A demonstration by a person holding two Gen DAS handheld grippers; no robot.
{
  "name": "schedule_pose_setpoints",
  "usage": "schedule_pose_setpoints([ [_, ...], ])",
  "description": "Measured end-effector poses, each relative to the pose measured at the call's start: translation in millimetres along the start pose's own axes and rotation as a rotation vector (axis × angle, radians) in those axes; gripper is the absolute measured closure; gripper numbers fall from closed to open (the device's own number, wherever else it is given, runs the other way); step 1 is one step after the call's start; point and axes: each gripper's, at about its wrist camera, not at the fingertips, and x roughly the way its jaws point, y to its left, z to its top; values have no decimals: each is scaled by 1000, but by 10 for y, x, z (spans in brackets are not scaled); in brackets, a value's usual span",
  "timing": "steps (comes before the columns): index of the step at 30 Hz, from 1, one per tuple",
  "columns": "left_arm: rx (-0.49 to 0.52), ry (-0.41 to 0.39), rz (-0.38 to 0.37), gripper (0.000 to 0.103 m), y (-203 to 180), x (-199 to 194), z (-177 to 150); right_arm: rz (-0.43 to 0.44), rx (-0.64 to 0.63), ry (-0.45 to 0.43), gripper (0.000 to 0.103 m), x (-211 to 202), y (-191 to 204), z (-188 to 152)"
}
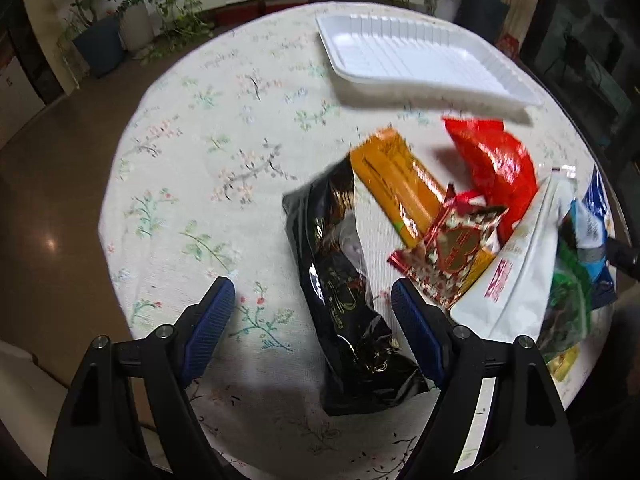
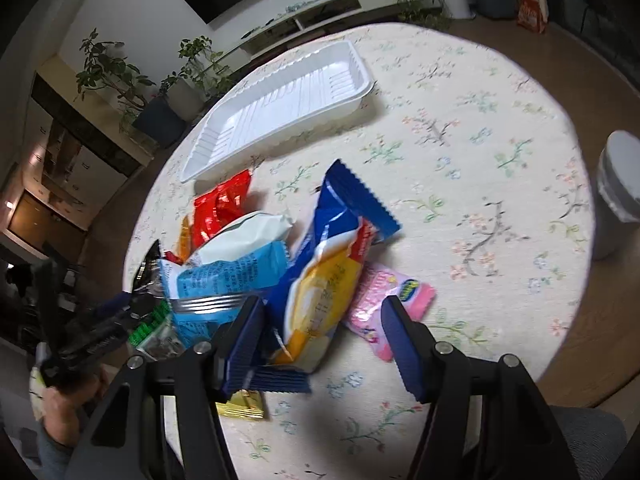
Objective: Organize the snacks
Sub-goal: 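Grasp the black bag with the left gripper while the right gripper grasps the blue wafer bar, then lower the black bag and blue wafer bar into the white tray and release both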
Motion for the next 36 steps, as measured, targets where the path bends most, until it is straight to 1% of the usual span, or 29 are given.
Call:
schedule_pose_setpoints([
  [1, 1, 1, -5, 30, -2, 24, -3, 14, 6, 10, 39, 27, -2, 13],
  [2, -3, 3, -15, 40, 7, 47, -3, 21, 16, 15, 39, 50, -11, 29],
  [3, -13, 2, -41, 45, 24, 70, 6, 27, 27, 19, 39, 68, -21, 47],
  [4, -14, -3, -50, 48, 21, 85, 8, 33, 35, 22, 42, 79, -35, 69],
  [5, -10, -6, -52, 53, 5, 95, 19, 36, 39, 24, 48, 97, -42, 96],
  [6, -1, -6, -51, 55, -15, 113, 37, 36, 42, 24, 50, 112, -55, 120],
  [9, 19, -1, -38, 56, -61, 147, 73, 41, 59, 23, 57, 131, -108, 170],
  [10, 21, 0, -38, 56, -65, 156, 90, 41, 59, 25, 61, 135, -119, 181],
  [11, 23, 1, -40, 58, -66, 141, 89, 41, 61, 25, 66, 136, -133, 189],
  [12, 23, -1, -43, 68, -54, 134, 89, 33, 53, 24, 67, 142, -141, 198],
  [13, 23, -5, -65, 72, -56, 114, 86, 28, 39, 24, 68, 141, -134, 200],
  [15, 29, -5, -72, 77, -60, 103, 85, 13, 2, 25, 69, 142, -94, 196],
  [17, 30, -4, -78, 80, -67, 87, 75, 0, -30, 24, 71, 158, -33, 192],
  [21, 28, -13, -82, 85, -54, 38, 61, 20, -27, 13, 73, 144, -35, 176],
  [24, 25, -22, -98, 85, -57, -16, 18, 34, -20, -2, 73, 93, -46, 144],
  [28, 24, -28, -124, 86, -35, -88, -51, 46, -19, -44, 73, -46, -44, 141],
  [31, 16, -43, -153, 86, -13, -193, -103, 62, -11, -65, 73, -145, -56, 169],
  [36, 0, -94, -201, 86, -7, -480, -26, 84, -2, -95, 73, -303, -72, 190],
])
